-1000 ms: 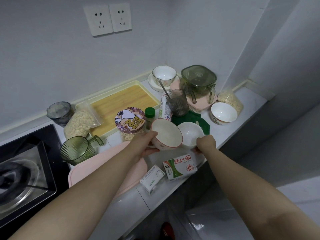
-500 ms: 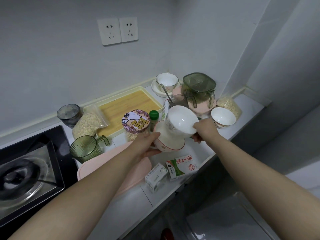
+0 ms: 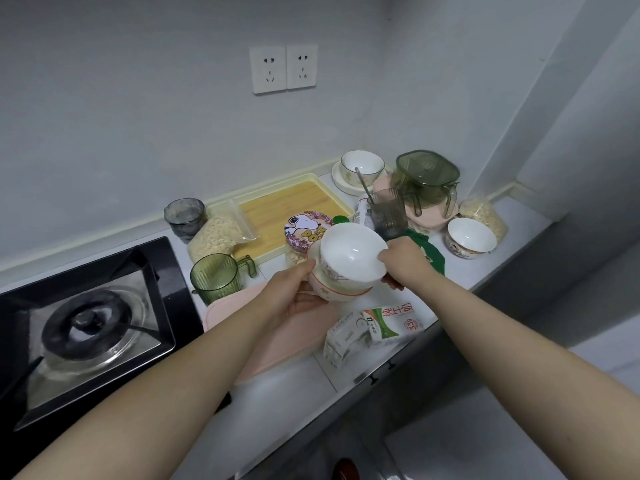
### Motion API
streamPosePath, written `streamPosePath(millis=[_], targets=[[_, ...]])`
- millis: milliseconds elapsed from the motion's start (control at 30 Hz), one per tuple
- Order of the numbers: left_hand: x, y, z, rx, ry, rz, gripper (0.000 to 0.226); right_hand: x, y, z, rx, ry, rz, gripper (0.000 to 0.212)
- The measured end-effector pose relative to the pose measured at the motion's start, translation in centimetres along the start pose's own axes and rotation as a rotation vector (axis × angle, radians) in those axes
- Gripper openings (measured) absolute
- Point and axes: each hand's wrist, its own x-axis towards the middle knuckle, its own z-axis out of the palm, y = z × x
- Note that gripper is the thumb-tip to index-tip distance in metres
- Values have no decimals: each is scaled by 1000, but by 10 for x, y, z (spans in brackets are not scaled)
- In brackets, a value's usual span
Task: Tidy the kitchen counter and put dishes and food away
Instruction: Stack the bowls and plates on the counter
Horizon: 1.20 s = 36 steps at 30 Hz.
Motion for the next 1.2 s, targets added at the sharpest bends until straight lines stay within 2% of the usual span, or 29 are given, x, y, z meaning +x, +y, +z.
streamPosePath(millis=[267, 367, 567, 700, 967, 1100, 1200], targets=[[-18, -8, -32, 31, 63, 91, 37, -17, -18, 34, -56, -39, -68, 23], [-26, -8, -45, 25, 74, 91, 39, -19, -27, 48, -89, -71, -53, 18], [-37, -10, -61, 48, 100, 80, 41, -17, -35, 70, -48, -69, 26, 27], [-42, -10, -67, 84, 123, 78, 43, -17, -40, 84, 6, -90, 36, 19], [-45, -4, -76, 250, 200, 82, 57, -14, -35, 97, -26, -46, 51, 24], [-42, -6, -81, 273, 194, 60, 48, -14, -37, 103, -44, -32, 18, 17], [-43, -5, -79, 245, 182, 42, 40, -13, -37, 105, -97, -17, 0, 20]])
